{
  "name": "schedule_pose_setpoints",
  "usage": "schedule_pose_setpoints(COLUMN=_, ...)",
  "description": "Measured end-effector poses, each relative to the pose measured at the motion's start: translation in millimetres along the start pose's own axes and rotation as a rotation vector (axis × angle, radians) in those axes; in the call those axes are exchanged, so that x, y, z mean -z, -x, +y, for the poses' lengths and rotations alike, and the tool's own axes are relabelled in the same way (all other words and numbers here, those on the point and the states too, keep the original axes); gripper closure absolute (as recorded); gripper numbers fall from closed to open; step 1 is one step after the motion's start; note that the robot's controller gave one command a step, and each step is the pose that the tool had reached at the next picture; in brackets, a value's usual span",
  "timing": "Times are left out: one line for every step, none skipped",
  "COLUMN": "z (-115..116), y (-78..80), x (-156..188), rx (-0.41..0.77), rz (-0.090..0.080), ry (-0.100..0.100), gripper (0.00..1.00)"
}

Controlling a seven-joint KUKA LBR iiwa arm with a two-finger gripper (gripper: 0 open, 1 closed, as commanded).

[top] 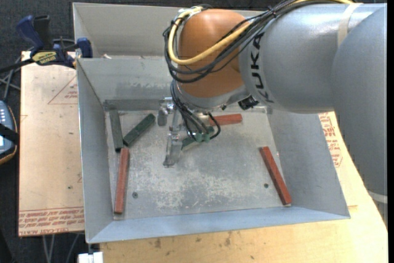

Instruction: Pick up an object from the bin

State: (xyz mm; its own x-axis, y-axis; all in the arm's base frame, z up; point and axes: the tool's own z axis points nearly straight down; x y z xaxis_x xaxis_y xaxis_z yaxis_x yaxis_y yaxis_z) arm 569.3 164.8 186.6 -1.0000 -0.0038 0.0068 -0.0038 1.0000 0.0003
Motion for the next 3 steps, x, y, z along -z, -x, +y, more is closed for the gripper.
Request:
schedule_pose_setpoints(z=-1, y=1.9, x=4, rx=-0.003, rz=-0.007, ry=0.001, gripper=0.00)
schedule_pose_setpoints(z=12, y=35.4, x=-27, rx=0.073, rz=-0.018, ry=0.002, gripper=0.00)
schedule_pose_setpoints(z=28, y=72.5, x=-84, rx=0.151, rz=-0.019, ry=0.003, gripper=0.00)
